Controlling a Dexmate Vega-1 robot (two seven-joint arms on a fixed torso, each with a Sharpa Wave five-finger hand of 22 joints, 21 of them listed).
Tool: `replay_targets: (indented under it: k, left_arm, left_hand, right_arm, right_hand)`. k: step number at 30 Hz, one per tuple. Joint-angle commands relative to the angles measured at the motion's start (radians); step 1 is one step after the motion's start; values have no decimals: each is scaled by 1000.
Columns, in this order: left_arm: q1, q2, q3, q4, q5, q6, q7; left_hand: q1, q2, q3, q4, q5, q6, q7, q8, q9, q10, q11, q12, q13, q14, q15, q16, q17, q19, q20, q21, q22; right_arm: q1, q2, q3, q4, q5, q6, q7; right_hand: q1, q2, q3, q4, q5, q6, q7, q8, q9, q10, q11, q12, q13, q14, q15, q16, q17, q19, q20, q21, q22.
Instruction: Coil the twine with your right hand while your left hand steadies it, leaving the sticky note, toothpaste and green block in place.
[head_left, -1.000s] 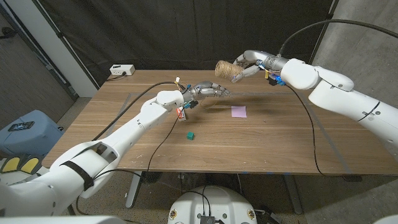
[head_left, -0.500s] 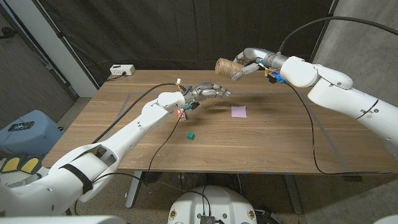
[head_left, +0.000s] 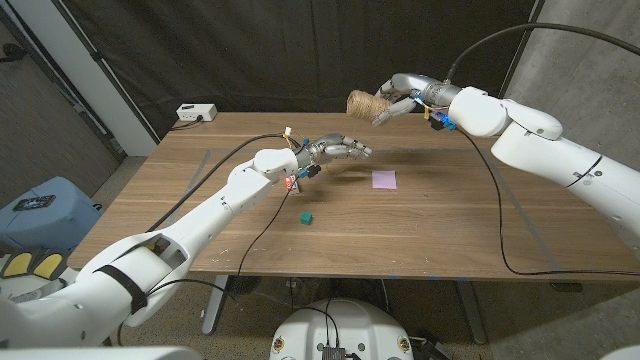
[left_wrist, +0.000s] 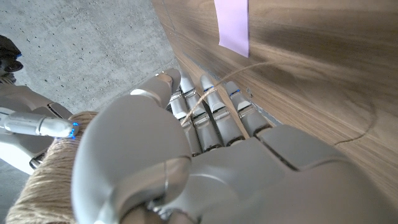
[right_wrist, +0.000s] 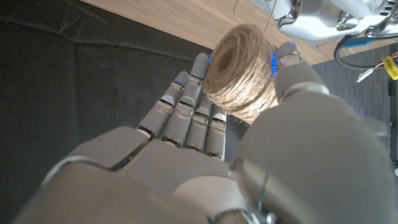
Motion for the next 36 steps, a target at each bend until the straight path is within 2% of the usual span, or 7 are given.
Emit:
replay_targets:
  k: [1, 19, 36]
  left_arm:
    - [-14, -15, 3, 37, -17, -19, -34]
    - [-44, -48, 12, 95, -15, -40, -60]
    - [-58, -65, 20, 129, -18, -44, -94]
  left_hand:
    - [7, 0, -3, 1, 4, 3, -2, -1, 5, 8, -3, 1, 4, 13, -1, -2, 5, 6, -1, 6, 3]
    - [8, 2, -7, 3, 5, 6, -1, -2, 7, 14, -2, 0, 13, 15, 0, -4, 8, 7, 0, 6, 4]
    - [9, 4, -10, 4, 6, 9, -1, -3, 8, 15, 1, -2, 22, 17, 1, -7, 10, 7, 0, 6, 4]
  right_arm:
    - [24, 28, -15, 42, -7, -6, -9]
    - [81, 73, -58, 119, -43, -1, -4]
    - [124, 94, -89, 185, -70, 16, 9]
  right_hand:
    - [72, 103, -1, 1, 7, 126, -112, 3, 2, 132, -124, 7, 6, 13, -140, -2, 2, 9, -41, 4, 4]
    - [83, 106, -6, -1, 7, 139, -117, 4, 3, 141, -130, 8, 7, 21, -141, -5, 6, 12, -42, 4, 4]
    - [87, 109, -10, 1, 7, 148, -120, 5, 3, 149, -134, 8, 7, 29, -140, -9, 8, 16, -46, 3, 4]
